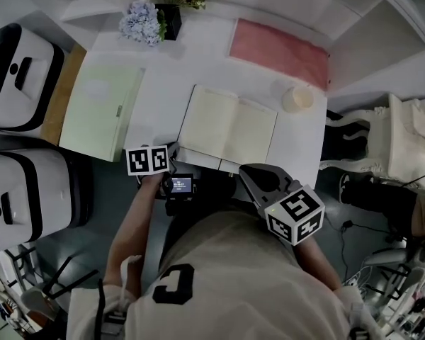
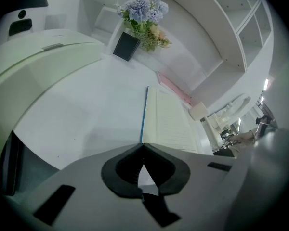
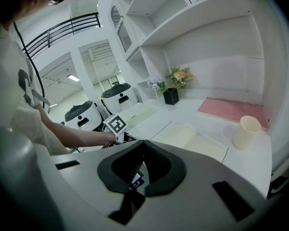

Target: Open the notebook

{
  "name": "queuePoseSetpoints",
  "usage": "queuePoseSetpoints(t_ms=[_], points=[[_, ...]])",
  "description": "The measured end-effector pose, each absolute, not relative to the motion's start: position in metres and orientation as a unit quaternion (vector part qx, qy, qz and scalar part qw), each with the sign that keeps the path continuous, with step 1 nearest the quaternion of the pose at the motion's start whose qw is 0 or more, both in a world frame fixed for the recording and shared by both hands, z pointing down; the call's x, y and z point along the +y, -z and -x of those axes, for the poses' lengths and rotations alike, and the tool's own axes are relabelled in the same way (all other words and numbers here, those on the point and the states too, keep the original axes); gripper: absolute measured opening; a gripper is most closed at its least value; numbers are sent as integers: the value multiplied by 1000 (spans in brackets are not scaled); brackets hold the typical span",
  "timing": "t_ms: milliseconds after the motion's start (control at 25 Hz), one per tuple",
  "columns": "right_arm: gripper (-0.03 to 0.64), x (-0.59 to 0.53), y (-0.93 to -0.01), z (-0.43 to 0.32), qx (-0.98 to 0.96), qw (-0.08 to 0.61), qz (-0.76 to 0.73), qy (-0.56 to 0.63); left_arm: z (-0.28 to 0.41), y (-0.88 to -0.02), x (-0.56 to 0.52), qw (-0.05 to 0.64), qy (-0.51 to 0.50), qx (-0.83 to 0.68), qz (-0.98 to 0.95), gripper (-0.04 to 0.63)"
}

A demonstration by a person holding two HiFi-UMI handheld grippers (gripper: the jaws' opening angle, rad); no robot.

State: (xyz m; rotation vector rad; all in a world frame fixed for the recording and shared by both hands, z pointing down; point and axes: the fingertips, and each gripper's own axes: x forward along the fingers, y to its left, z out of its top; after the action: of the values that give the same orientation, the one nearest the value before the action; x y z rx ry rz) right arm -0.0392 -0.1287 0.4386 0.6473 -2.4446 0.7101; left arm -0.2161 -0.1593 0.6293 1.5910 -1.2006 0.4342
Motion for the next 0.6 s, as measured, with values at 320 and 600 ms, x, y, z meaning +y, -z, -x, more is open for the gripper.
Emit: queuePoseSetpoints(t_ms=[320, 600], points=[[23, -127, -441, 60, -902, 259, -224, -264, 216, -629, -159, 530, -171, -486, -674, 15], [23, -126, -441, 70, -902, 264, -222, -259, 214, -628, -158, 541, -163, -465, -681, 15]])
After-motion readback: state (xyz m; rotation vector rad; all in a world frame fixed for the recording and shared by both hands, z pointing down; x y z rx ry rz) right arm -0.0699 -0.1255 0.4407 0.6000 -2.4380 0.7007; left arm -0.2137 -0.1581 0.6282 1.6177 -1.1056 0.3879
